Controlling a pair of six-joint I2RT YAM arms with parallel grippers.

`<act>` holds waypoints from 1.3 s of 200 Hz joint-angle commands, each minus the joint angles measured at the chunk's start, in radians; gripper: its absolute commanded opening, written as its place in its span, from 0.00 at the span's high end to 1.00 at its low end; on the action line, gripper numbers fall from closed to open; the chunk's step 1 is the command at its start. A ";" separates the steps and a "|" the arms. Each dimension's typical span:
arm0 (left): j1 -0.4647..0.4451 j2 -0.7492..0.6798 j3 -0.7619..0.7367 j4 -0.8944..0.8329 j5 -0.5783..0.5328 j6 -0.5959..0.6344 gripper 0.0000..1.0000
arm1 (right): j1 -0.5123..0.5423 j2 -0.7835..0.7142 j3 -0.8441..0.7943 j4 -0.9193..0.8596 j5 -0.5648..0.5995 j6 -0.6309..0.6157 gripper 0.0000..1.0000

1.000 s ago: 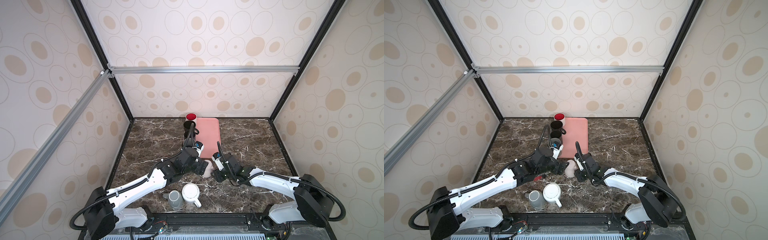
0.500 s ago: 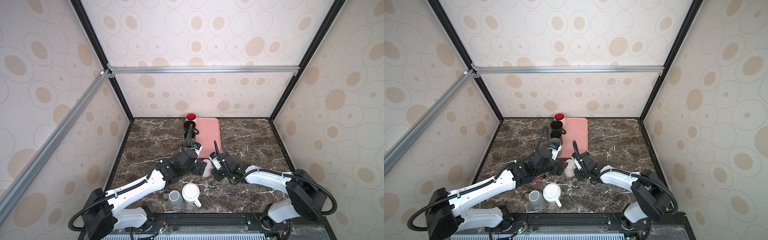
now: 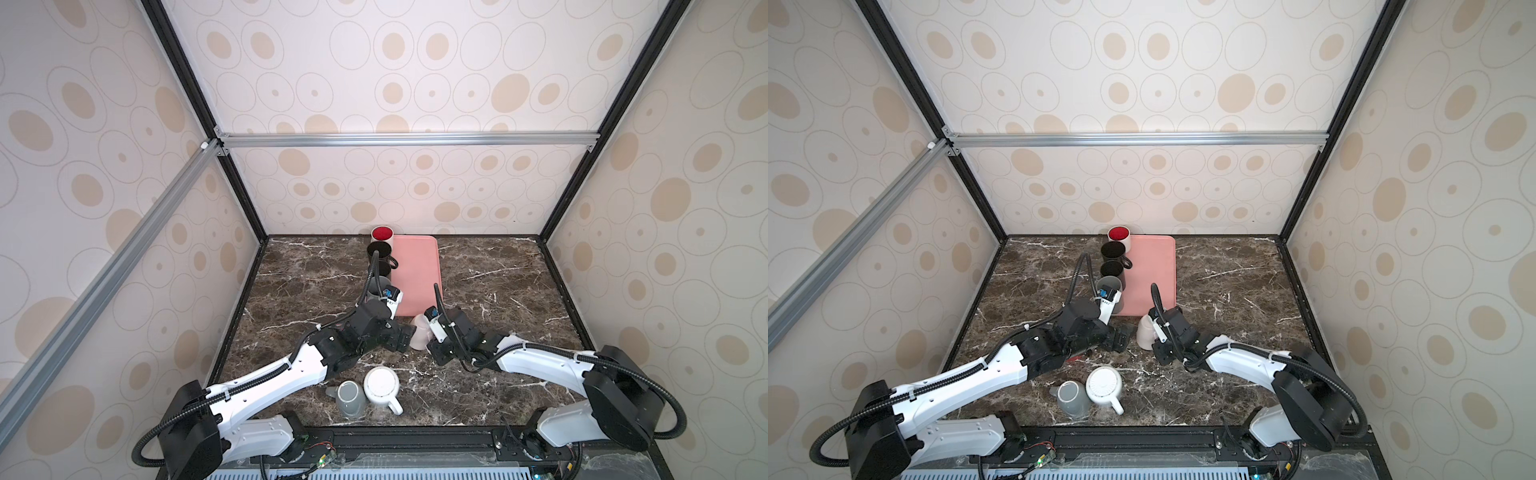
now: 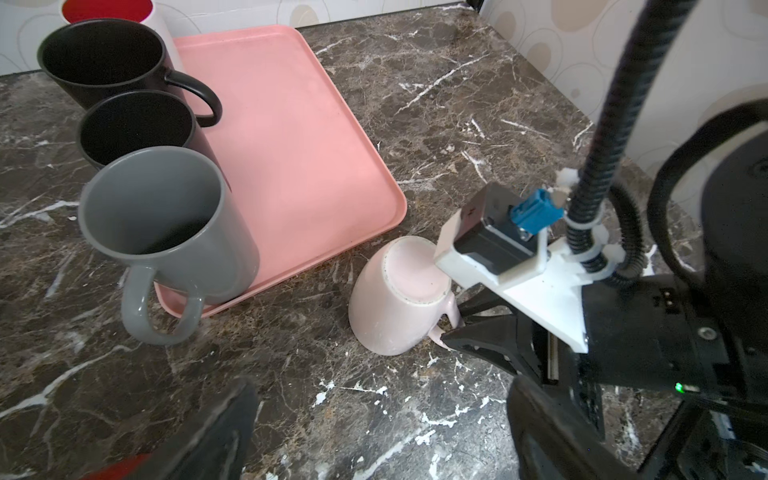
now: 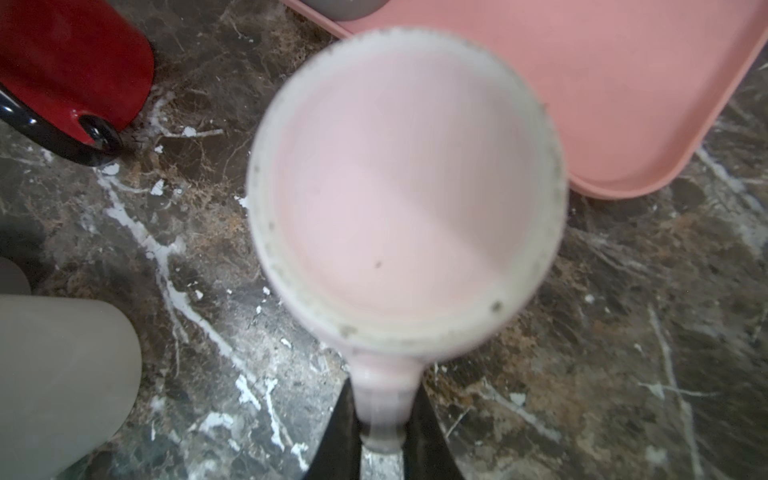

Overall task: Turn the mug right side up
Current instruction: 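Lift the pink mug and tilt it toward the left gripper while the left arm approaches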

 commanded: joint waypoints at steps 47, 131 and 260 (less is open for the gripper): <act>0.087 -0.067 -0.114 0.313 0.200 -0.107 0.05 | -0.111 -0.201 -0.044 0.198 -0.200 0.170 1.00; 0.162 -0.101 -0.261 0.793 0.367 -0.325 0.09 | -0.126 -0.324 -0.044 0.690 -0.261 0.402 1.00; 0.185 -0.020 -0.350 1.359 0.461 -0.501 0.40 | -0.115 -0.159 0.011 1.218 -0.414 0.759 1.00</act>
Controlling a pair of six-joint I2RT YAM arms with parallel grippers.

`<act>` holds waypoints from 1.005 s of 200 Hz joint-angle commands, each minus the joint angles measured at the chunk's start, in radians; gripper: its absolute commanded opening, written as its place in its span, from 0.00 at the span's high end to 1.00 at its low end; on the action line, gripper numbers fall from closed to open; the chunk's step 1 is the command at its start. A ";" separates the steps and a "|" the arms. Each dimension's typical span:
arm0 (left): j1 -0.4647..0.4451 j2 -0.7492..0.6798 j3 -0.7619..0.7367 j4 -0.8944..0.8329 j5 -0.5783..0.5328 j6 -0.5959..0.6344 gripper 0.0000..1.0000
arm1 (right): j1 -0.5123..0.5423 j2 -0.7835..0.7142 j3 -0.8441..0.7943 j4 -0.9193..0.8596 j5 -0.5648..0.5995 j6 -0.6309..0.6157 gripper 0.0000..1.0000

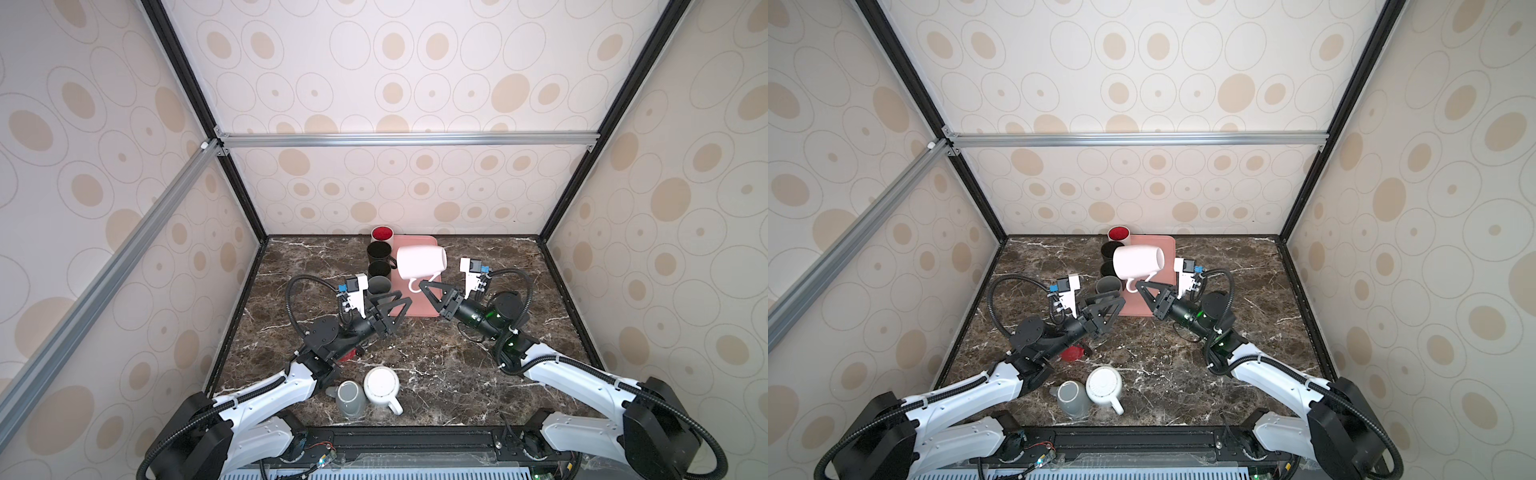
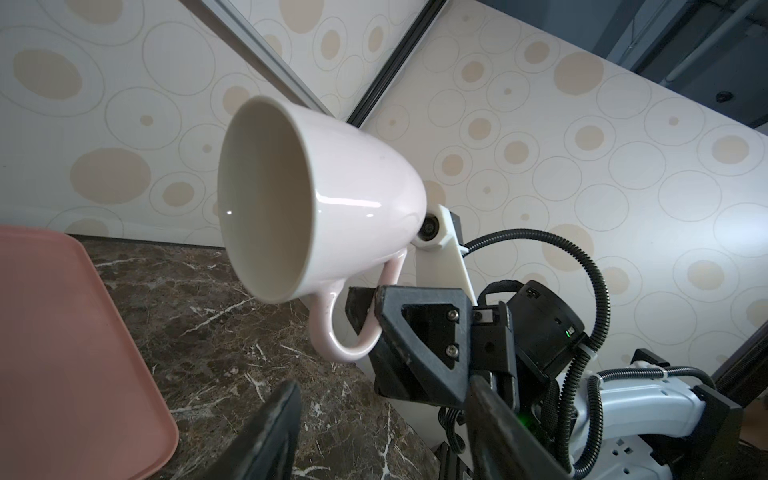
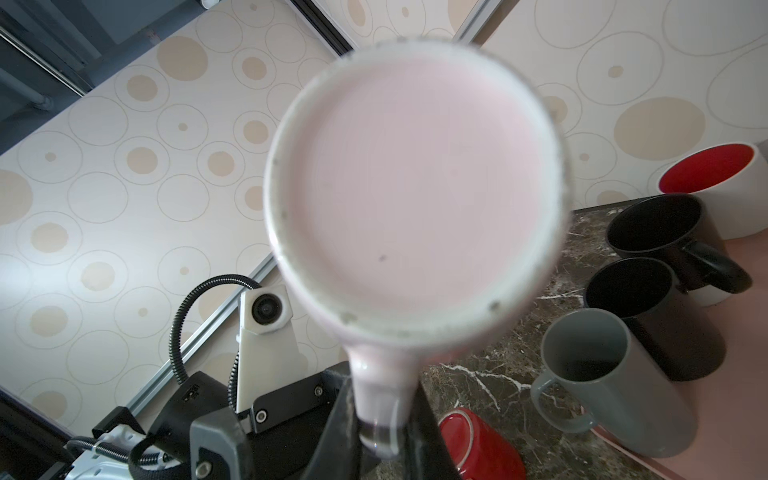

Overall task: Turn the mug right side up
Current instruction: 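Lift the pink mug and tilt it toward the left gripper while the left arm approaches, then grasp the pink mug's handle with the left gripper and open the right gripper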

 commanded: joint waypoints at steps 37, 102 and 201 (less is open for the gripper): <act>0.012 0.054 0.031 0.197 0.042 -0.074 0.46 | 0.031 0.015 0.060 0.254 -0.077 0.105 1.00; 0.014 0.067 0.051 0.258 0.055 -0.104 0.56 | 0.063 0.035 0.060 0.237 -0.103 0.098 1.00; 0.020 0.074 0.044 0.252 0.029 -0.131 0.87 | 0.074 0.022 0.032 0.224 -0.099 0.091 1.00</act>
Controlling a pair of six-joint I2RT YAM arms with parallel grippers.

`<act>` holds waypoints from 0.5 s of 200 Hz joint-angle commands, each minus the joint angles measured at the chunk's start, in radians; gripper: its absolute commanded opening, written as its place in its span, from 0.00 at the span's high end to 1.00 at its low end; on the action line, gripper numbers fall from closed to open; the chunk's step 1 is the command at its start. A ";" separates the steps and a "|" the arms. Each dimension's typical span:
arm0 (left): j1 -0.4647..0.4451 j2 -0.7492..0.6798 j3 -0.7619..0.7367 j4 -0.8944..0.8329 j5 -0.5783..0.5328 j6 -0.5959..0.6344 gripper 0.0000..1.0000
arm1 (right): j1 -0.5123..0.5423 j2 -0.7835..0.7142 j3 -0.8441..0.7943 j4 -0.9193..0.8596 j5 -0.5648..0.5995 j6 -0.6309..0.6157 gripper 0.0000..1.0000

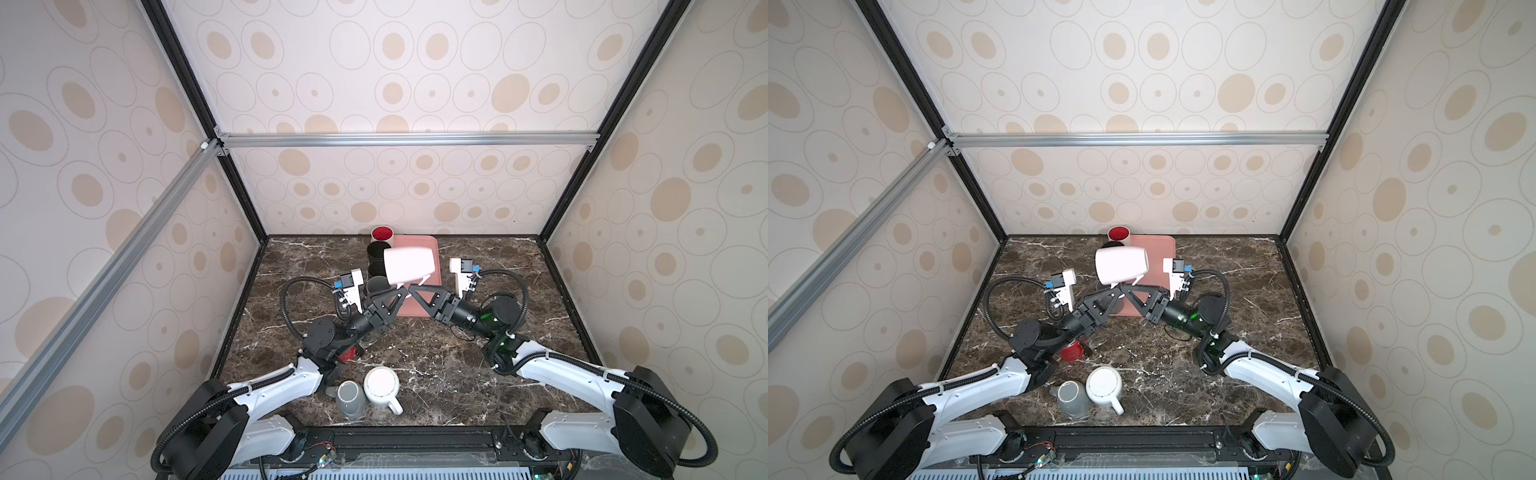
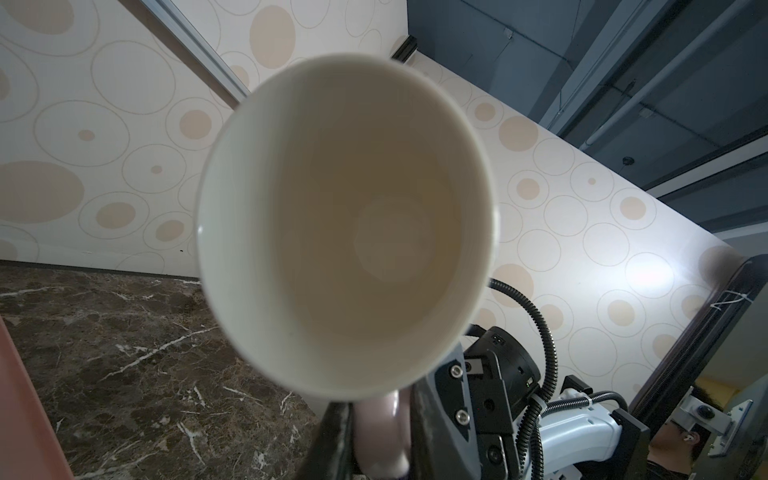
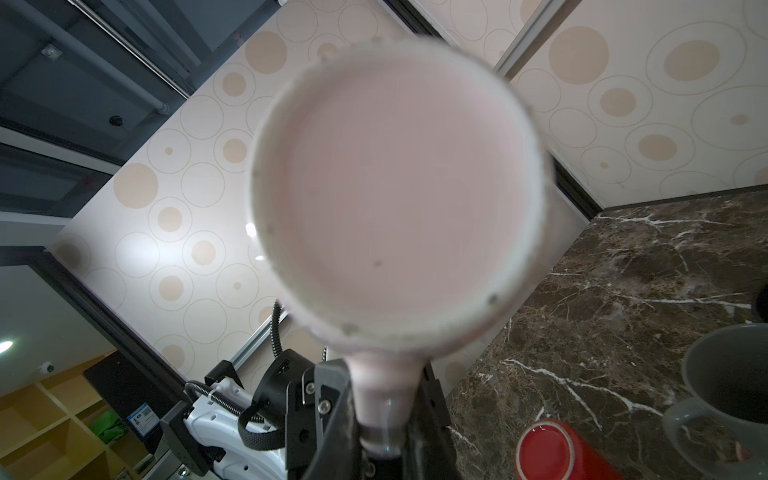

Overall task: Turn the mug right side up
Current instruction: 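Grasp the pink mug's handle with the left gripper and open the right gripper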

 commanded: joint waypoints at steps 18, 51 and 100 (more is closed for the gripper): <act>0.007 -0.004 0.043 0.012 -0.003 0.011 0.98 | 0.009 -0.049 0.004 0.047 -0.001 -0.020 1.00; 0.008 -0.021 0.066 -0.083 -0.022 0.048 1.00 | 0.009 -0.116 -0.022 -0.058 0.036 -0.073 0.85; 0.007 -0.049 0.170 -0.380 -0.074 0.173 1.00 | 0.009 -0.292 -0.090 -0.289 0.146 -0.194 0.70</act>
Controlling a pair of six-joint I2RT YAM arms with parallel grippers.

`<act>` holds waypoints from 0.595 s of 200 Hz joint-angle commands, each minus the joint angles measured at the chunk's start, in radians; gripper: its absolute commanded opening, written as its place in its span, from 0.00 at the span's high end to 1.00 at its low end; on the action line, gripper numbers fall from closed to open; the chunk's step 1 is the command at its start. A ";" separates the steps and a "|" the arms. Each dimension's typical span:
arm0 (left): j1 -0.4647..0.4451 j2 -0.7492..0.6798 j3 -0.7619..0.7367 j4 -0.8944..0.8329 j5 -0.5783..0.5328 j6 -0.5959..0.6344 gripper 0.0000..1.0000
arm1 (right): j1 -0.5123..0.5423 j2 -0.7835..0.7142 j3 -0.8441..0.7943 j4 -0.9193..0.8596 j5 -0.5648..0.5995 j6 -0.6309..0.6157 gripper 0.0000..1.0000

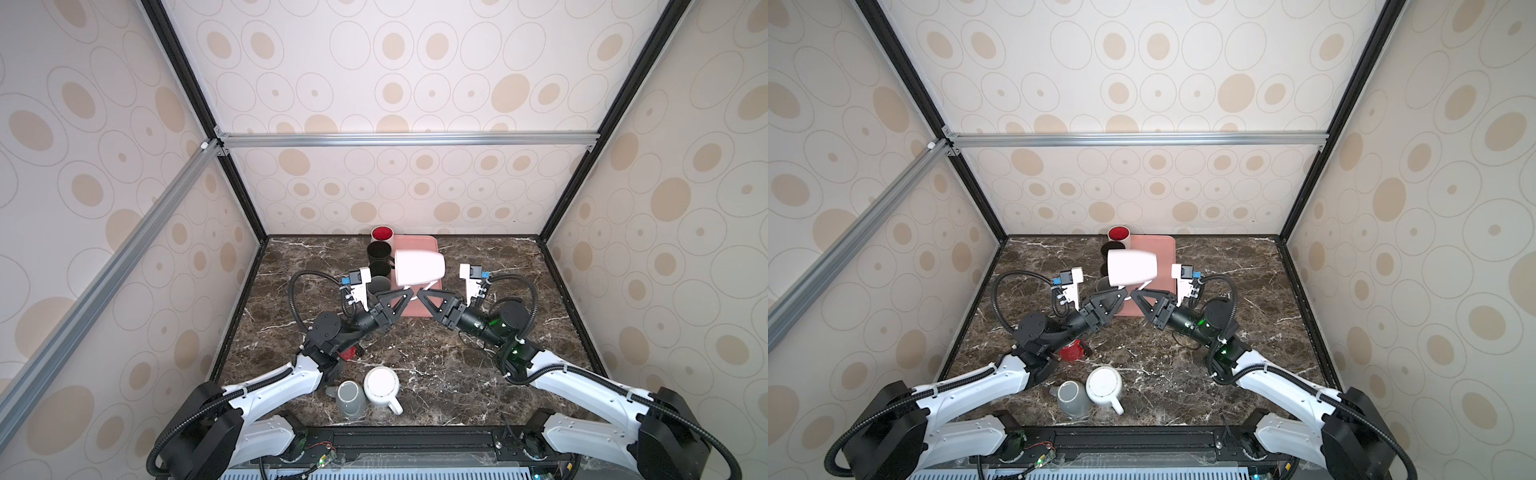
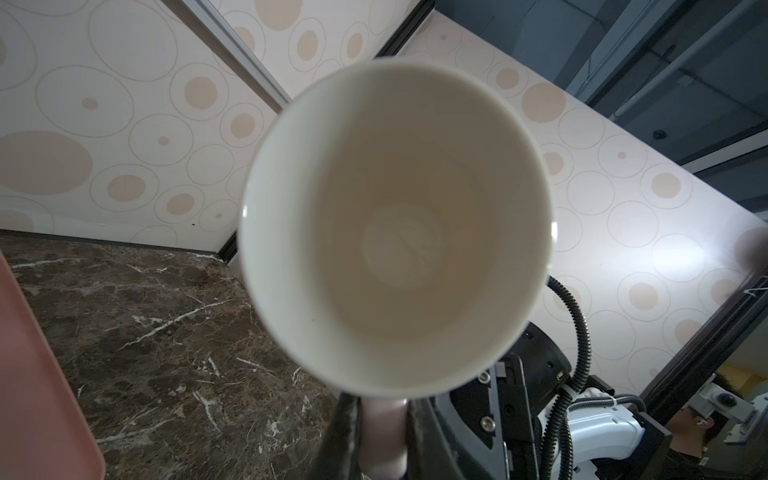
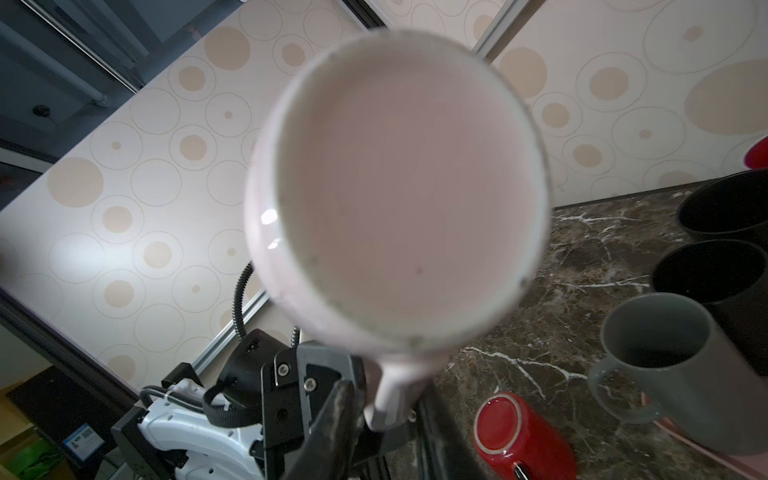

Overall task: Turn the mug right side up
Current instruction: 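Grasp the pink mug's handle with the left gripper and open the right gripper, then carry the pink mug upright toward the tray while the right arm withdraws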

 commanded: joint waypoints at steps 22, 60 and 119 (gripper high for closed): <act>0.016 -0.010 0.159 -0.277 -0.097 0.158 1.00 | 0.010 -0.210 -0.044 -0.198 0.109 -0.146 0.70; 0.018 0.115 0.361 -0.565 -0.147 0.281 1.00 | 0.009 -0.377 -0.067 -0.466 0.275 -0.230 0.70; 0.070 0.469 0.780 -0.950 -0.263 0.443 1.00 | 0.007 -0.497 -0.104 -0.634 0.361 -0.247 0.70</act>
